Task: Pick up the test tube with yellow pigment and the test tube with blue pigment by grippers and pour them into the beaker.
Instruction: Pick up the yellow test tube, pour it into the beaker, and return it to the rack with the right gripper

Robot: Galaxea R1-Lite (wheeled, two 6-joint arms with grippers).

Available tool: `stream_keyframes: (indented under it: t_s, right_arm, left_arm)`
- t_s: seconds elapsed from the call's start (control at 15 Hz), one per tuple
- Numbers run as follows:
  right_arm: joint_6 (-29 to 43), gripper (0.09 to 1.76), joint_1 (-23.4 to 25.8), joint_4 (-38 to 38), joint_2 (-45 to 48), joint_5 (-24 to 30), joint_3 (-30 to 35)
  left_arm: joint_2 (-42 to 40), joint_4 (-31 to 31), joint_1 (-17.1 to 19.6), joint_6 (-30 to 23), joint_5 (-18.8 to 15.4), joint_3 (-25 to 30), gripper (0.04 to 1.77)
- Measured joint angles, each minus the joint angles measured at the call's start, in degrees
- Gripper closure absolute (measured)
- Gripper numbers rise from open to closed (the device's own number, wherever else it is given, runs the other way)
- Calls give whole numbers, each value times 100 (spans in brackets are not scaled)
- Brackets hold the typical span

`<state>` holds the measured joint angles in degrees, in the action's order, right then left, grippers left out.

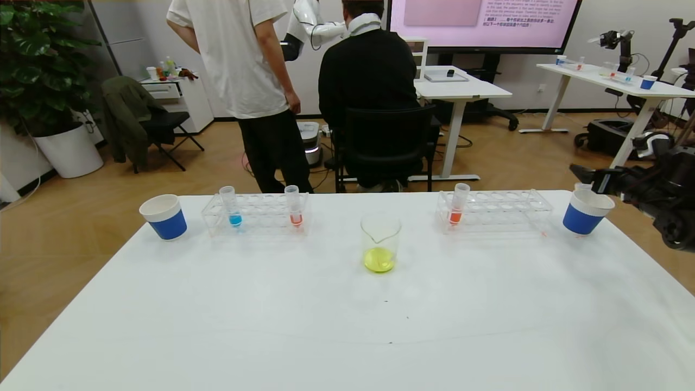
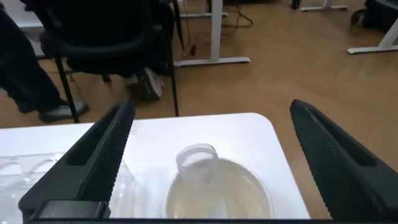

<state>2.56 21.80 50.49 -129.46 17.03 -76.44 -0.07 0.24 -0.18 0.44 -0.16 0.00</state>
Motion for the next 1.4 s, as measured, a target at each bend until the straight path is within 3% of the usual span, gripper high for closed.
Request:
stream_keyframes:
  t_s: [0.27,0.53,0.87,1.4]
  right_arm:
    - [223,11,-769,-775,553,-66,-363]
    - [232,11,-1460,-852,1378,-325,-55]
    - [223,11,-1758,-807,3170,-352,1271]
    - [195,11,-1797,-816,7189,-271,4085]
  left_arm:
    - [0,2,0,0,-2,0,6]
    - [0,2,0,-2,-2,0,6]
    - [0,2,0,0,-2,0,6]
    - [0,0,0,2,-2,0,6]
